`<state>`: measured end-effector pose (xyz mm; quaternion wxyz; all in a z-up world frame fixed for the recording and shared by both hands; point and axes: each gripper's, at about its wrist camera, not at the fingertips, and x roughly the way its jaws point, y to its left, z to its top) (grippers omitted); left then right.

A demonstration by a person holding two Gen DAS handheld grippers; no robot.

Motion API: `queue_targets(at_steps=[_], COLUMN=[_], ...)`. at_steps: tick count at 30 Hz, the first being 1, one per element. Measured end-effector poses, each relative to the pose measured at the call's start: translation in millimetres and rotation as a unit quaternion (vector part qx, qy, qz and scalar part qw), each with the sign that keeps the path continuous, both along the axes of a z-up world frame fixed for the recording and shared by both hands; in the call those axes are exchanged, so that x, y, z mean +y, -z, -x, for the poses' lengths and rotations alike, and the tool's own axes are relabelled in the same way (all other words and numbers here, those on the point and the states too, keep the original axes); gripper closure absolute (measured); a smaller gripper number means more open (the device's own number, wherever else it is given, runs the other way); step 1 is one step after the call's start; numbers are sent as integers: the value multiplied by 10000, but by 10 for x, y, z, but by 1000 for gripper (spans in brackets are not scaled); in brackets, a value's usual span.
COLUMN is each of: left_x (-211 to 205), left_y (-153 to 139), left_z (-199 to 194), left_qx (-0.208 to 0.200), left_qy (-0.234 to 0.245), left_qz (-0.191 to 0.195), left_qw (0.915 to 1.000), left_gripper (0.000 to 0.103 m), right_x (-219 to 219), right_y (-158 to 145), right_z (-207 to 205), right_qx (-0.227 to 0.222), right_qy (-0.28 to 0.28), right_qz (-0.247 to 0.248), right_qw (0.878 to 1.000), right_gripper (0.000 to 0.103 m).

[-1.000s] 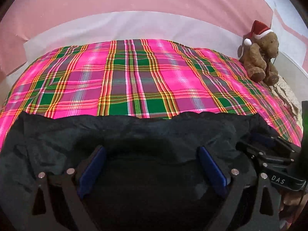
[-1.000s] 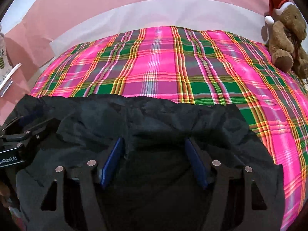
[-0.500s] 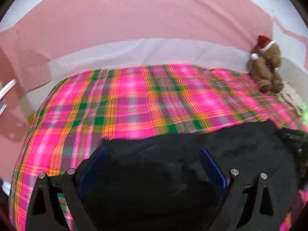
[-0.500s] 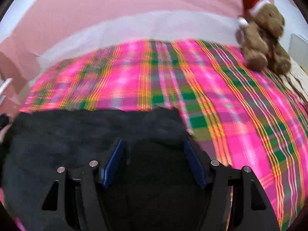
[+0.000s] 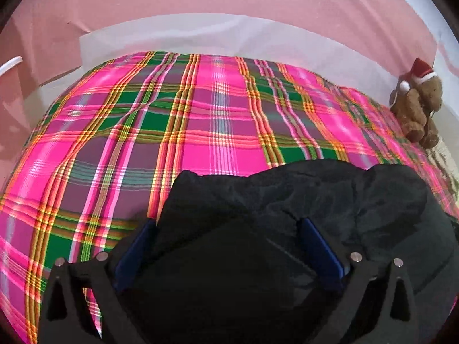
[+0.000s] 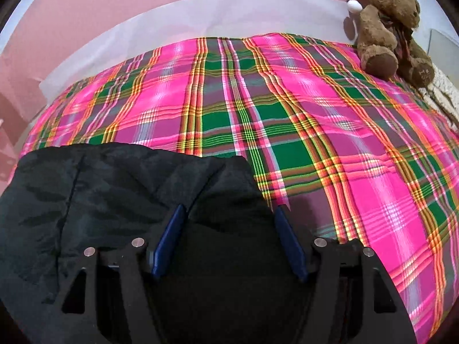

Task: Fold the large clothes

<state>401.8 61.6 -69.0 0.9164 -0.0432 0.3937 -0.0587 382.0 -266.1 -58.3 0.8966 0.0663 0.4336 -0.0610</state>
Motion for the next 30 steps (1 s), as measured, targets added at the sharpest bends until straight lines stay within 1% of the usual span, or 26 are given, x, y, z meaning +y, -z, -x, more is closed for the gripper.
queue_targets(at_steps=[2, 4, 5, 6, 8, 10, 11, 12, 13, 14, 15, 16, 18, 22, 24, 26, 28, 30], left_x=[-15, -7, 18, 62, 161, 241, 271, 288, 293, 285, 272, 268, 239, 150, 148, 163, 179, 251], left_y=[-19, -117, -205, -300, -456, -552, -554, -525, -470, -383, -296, -233, -176, -90, -85, -112, -215, -346], left_z=[-22, 9, 83, 182, 378, 557, 643, 663, 655, 617, 570, 541, 518, 424, 408, 422, 474, 552], left_qx=[145, 177, 39, -153, -468, -764, -891, -926, -879, -745, -606, -576, -694, -678, -640, -620, -602, -765], left_qy=[10, 12, 23, 57, 158, 280, 352, 392, 401, 399, 387, 396, 388, 412, 399, 400, 426, 497], left_qz=[-111, -222, -197, -79, 179, 254, 256, 267, 256, 218, 219, 279, 312, 257, 271, 256, 226, 336], left_qw=[9998, 9996, 9998, 9998, 9986, 9964, 9951, 9946, 9950, 9962, 9972, 9972, 9963, 9965, 9968, 9969, 9970, 9953], left_gripper=[0, 1, 2, 2, 2, 2, 2, 2, 2, 3, 6, 6, 6, 6, 6, 6, 6, 6], right_x=[-17, -28, -37, -52, -56, -26, -4, 16, 26, 21, 2, -25, -30, 46, 88, 92, 75, 28], right_y=[-38, -179, -291, -446, -645, -751, -730, -676, -570, -453, -354, -282, -213, -104, -88, -104, -183, -362], right_z=[5, 55, 128, 252, 452, 633, 682, 686, 666, 633, 619, 618, 614, 556, 545, 563, 579, 669], right_qx=[66, 84, -56, -311, -659, -859, -836, -760, -609, -466, -414, -453, -499, -480, -467, -432, -379, -498], right_qy=[15, 96, 137, 135, 62, -72, -131, -155, -169, -157, -131, -93, -60, -67, -35, -23, 4, 21], right_qz=[-29, 21, 5, -103, -268, -329, -298, -257, -207, -188, -211, -225, -128, 180, 328, 376, 360, 260], right_qw=[10000, 9999, 9999, 9994, 9974, 9957, 9960, 9967, 9978, 9986, 9988, 9987, 9987, 9987, 9984, 9984, 9986, 9984], right_gripper=[38, 38, 38, 38, 38, 40, 44, 46, 50, 52, 52, 52, 52, 53, 53, 54, 54, 54])
